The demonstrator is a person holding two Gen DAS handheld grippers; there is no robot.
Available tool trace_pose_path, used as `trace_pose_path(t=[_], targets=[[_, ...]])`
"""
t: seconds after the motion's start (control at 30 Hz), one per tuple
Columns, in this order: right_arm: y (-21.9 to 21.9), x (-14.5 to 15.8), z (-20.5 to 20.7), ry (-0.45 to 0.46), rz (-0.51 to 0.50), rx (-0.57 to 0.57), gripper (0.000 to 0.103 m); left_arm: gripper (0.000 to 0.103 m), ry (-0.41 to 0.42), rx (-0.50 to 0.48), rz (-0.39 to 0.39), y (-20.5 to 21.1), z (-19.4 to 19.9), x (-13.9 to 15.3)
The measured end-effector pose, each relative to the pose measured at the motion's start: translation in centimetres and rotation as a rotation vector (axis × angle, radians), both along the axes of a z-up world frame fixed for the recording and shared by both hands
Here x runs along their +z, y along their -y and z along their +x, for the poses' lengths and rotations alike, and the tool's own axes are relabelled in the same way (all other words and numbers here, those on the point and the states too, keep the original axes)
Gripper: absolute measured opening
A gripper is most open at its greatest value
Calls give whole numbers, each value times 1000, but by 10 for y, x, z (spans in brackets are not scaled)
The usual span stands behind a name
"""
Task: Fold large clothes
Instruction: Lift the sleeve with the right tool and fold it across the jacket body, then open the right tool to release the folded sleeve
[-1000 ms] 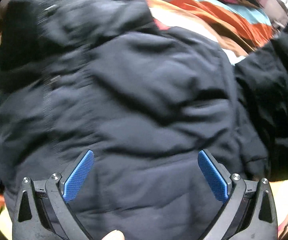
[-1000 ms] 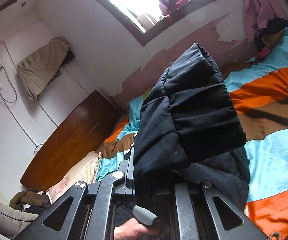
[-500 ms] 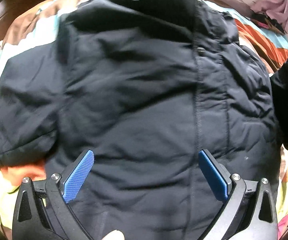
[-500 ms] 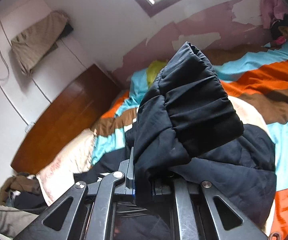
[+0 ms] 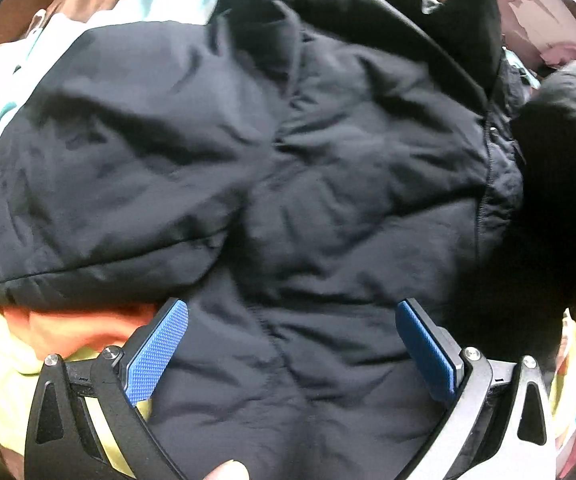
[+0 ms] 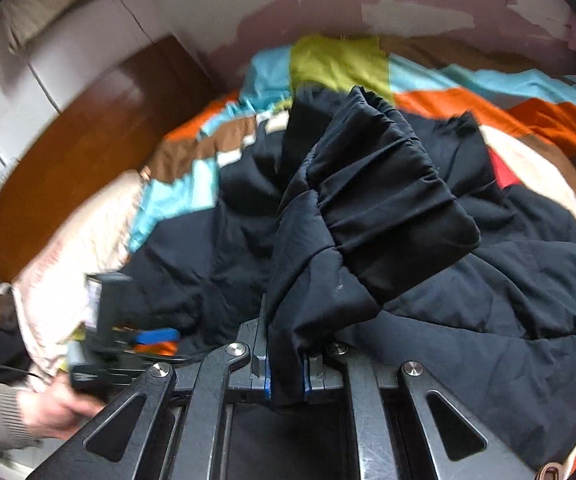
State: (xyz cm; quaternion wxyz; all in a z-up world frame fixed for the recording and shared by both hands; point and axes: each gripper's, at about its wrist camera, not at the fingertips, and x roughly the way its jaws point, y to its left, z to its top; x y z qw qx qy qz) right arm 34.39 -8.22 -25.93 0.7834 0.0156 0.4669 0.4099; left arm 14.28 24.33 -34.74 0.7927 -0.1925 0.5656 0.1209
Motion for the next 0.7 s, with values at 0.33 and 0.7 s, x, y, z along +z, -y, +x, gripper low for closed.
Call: trace_pose_path(t=[0.33,0.7], targets=[[-25,-47,-25,-89,-105,113,52,102,-8,23,-12,-48,-40,4],[75,-18,-51,-126,-56,84,61,102,60,-32,-173,-60,-73,16]])
